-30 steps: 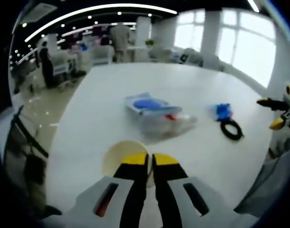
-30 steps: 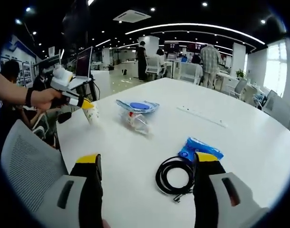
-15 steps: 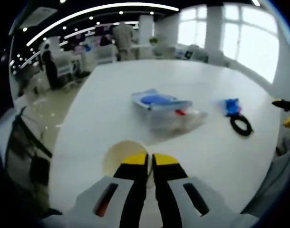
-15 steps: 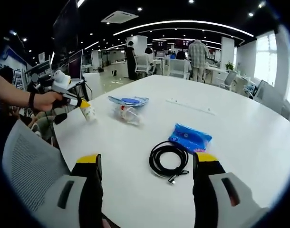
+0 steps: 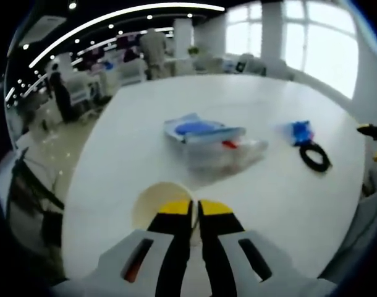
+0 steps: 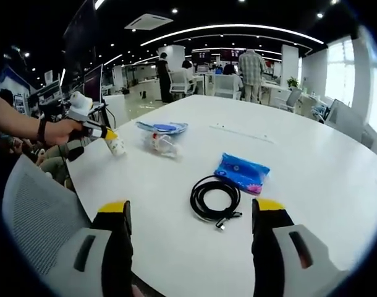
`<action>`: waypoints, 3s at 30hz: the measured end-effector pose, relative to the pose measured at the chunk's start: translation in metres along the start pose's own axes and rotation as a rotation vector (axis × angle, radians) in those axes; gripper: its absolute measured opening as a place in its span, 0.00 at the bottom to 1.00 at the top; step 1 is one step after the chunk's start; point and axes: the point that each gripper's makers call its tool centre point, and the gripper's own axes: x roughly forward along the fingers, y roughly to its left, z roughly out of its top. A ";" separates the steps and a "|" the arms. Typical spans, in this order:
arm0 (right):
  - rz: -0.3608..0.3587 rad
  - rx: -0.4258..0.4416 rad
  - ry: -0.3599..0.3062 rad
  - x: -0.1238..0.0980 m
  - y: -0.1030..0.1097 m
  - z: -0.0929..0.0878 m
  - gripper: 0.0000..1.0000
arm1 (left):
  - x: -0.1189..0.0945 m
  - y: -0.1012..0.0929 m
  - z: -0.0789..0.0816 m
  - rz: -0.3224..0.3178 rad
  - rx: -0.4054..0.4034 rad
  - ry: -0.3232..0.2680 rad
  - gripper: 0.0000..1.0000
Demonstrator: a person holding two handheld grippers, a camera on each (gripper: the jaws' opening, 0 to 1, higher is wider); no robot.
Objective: Arrange the tabletop items into an orderly group along one side of the table until the central work area is clear of visible clutter.
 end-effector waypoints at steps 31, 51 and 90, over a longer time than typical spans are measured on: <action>-0.008 0.006 0.012 -0.005 -0.003 -0.008 0.79 | -0.006 -0.015 -0.001 -0.013 0.041 0.013 0.24; 0.010 -0.004 0.016 0.000 0.001 -0.005 0.79 | -0.020 -0.011 0.014 0.005 0.046 -0.024 0.33; 0.012 0.019 0.023 -0.004 0.005 -0.011 0.76 | 0.009 -0.034 0.073 -0.065 0.095 -0.087 0.47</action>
